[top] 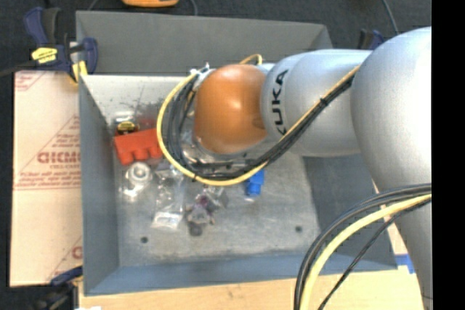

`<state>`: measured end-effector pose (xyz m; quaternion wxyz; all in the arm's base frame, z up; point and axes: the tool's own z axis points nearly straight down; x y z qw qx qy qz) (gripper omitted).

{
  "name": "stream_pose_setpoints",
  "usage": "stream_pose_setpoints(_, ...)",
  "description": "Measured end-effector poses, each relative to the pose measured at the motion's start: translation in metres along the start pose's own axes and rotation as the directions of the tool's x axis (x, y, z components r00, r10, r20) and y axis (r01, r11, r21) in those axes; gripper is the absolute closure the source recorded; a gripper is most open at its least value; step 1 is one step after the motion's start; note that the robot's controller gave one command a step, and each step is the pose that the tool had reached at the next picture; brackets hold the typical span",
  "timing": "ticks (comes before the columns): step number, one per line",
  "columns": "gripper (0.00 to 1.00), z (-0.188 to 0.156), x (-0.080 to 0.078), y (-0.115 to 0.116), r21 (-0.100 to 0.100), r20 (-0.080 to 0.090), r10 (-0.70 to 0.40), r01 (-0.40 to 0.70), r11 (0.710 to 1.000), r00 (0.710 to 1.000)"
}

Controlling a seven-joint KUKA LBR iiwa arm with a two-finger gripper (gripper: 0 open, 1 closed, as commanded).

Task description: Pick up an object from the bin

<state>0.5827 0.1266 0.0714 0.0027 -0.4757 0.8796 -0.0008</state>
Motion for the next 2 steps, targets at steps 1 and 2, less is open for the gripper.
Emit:
stream_pose_setpoints(1,1.00,-0.003,-0.003,0.000,0.000,0.006,0.004,-0.004,1.000,1.000)
stream_pose_setpoints(2,1.00,-0.137,-0.002,0.024,0.002,0.002,-0.027,0.027,1.000,1.000)
